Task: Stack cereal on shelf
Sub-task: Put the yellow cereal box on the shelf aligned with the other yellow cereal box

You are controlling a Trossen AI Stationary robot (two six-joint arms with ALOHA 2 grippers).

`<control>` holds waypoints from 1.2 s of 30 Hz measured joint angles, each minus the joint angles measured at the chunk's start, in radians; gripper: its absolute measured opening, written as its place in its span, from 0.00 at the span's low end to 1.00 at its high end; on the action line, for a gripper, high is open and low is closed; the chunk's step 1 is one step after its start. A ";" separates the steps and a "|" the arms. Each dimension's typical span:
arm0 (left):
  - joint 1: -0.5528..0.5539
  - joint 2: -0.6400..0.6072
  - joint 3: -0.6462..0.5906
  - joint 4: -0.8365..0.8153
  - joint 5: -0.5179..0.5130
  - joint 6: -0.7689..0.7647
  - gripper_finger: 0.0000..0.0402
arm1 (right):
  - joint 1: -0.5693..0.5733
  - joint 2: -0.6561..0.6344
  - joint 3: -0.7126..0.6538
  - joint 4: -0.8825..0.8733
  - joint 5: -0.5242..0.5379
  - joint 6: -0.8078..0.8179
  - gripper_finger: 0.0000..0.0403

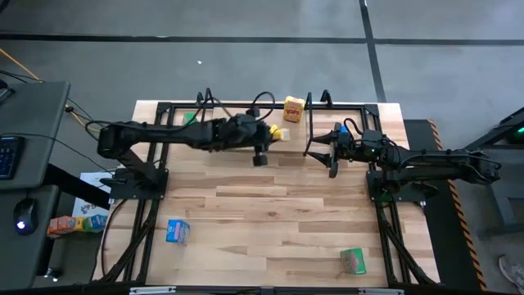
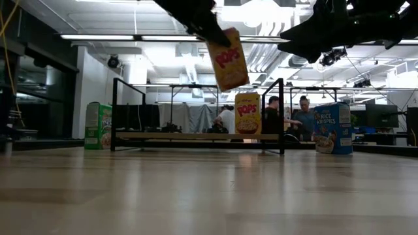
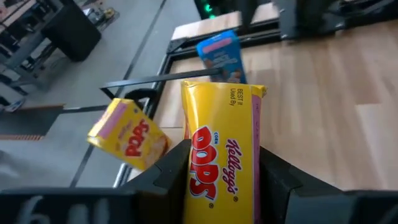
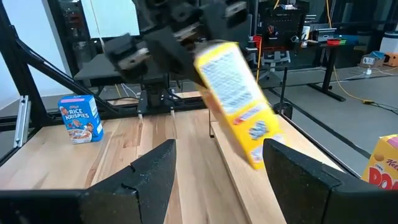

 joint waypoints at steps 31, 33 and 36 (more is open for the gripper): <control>0.245 0.449 0.410 -0.096 0.340 0.133 0.31 | 0.000 -0.022 0.001 0.017 0.029 -0.071 0.58; 0.246 0.451 0.410 -0.101 0.340 0.152 0.31 | 0.000 -0.022 0.001 0.017 0.029 -0.075 0.58; 0.256 0.452 0.409 -0.109 0.357 0.156 0.31 | 0.000 -0.022 0.001 0.017 0.029 -0.090 0.58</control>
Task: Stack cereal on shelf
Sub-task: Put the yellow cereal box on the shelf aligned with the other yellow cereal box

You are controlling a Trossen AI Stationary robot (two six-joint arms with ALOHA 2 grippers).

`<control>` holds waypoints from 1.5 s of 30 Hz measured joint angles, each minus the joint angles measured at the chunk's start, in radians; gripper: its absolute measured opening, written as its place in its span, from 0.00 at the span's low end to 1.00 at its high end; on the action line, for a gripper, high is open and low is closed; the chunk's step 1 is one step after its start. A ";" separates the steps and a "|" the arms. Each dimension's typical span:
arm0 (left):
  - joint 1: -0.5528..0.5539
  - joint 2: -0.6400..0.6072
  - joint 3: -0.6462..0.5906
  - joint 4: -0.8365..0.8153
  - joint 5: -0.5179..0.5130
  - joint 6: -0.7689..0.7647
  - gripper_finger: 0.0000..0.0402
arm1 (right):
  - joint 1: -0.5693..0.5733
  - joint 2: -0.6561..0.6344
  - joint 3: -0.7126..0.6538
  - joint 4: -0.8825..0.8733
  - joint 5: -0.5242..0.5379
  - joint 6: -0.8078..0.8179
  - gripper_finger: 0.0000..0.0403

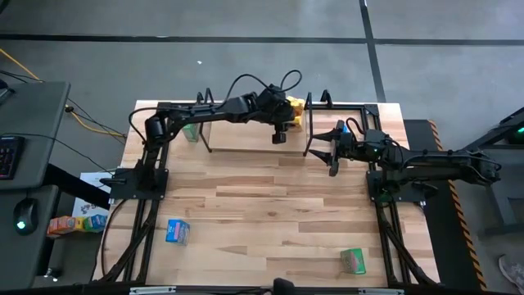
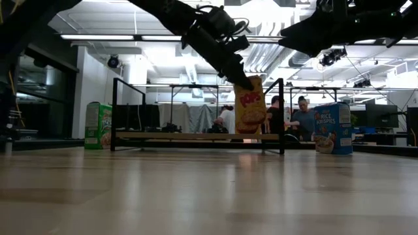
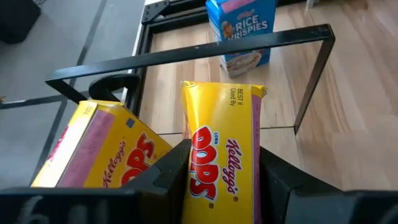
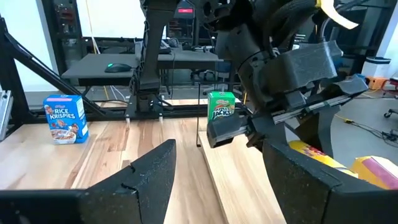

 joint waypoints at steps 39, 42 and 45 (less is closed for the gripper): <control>0.020 -0.055 -0.002 0.000 -0.023 0.025 0.55 | 0.000 0.000 0.000 0.016 0.000 -0.007 0.58; 0.019 -0.091 -0.002 -0.025 -0.025 0.020 0.55 | 0.000 0.000 0.000 0.016 0.000 -0.007 0.58; 0.015 -0.142 -0.002 -0.070 -0.026 -0.020 0.55 | 0.000 0.000 0.000 0.016 0.000 -0.007 0.58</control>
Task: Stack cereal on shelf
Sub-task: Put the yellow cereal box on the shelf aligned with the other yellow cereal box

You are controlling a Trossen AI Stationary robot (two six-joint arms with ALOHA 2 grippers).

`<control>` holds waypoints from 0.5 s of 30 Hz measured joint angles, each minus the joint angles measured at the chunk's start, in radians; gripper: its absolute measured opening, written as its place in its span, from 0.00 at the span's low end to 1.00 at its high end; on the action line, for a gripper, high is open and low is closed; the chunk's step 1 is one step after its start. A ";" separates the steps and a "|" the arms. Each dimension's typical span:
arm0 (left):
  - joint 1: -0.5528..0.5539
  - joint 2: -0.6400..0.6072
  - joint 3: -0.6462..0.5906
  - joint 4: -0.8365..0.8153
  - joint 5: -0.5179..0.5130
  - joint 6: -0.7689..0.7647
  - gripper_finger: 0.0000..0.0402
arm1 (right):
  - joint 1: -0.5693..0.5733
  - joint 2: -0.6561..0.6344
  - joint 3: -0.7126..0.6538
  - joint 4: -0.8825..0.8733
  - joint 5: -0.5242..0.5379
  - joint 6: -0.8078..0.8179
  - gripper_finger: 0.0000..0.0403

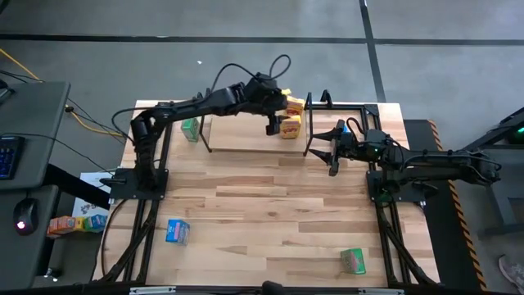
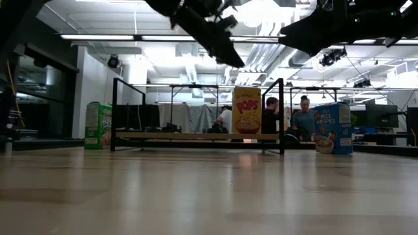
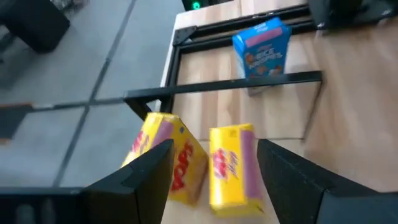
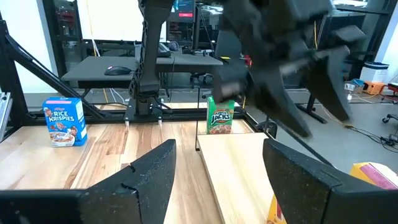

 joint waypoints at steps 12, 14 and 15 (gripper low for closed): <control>-0.023 -0.131 -0.399 0.244 0.058 -0.309 0.03 | 0.000 0.000 0.000 -0.009 0.000 0.000 0.58; -0.030 -0.129 -0.504 0.433 0.049 -0.375 0.03 | 0.000 0.000 0.000 -0.009 0.000 0.000 0.58; -0.032 -0.127 -0.546 0.508 0.028 -0.406 0.03 | 0.000 0.000 0.000 -0.008 0.000 0.000 0.58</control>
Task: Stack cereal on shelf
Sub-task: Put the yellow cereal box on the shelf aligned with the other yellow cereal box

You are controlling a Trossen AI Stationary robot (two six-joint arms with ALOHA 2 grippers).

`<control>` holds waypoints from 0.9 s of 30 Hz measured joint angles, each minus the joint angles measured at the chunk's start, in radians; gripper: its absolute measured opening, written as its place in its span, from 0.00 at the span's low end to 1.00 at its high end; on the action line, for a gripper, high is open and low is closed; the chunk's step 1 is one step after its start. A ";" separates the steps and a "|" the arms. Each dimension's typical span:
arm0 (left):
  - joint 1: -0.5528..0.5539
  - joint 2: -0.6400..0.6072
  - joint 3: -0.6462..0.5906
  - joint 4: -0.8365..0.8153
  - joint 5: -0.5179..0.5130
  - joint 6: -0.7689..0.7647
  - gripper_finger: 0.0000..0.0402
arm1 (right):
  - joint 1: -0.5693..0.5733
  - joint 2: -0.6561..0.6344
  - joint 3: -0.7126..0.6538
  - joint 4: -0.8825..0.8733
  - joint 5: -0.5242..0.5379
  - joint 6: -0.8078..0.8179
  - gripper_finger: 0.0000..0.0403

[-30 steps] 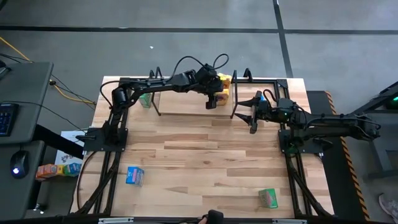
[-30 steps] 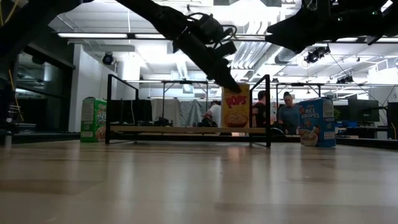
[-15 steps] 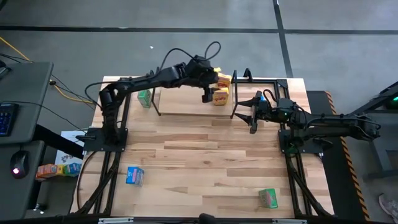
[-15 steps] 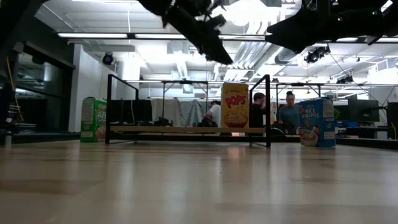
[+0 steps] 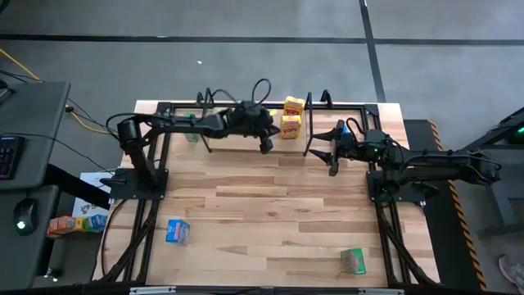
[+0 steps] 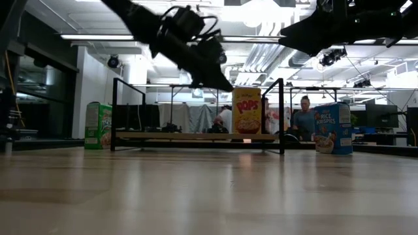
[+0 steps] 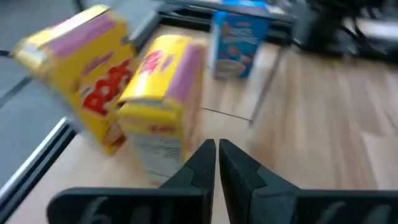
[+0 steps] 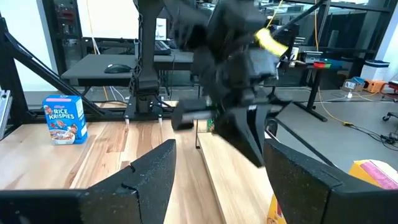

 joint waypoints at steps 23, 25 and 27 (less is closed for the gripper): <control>-0.025 0.170 -0.103 0.379 -0.256 -0.154 0.00 | -0.002 0.000 0.000 0.002 0.000 -0.008 0.58; -0.020 0.180 -0.099 0.403 -0.256 -0.155 0.00 | -0.002 0.000 0.000 0.002 0.000 -0.008 0.58; -0.015 0.185 -0.090 0.392 -0.256 -0.159 0.00 | -0.002 0.000 0.000 0.002 0.000 -0.008 0.58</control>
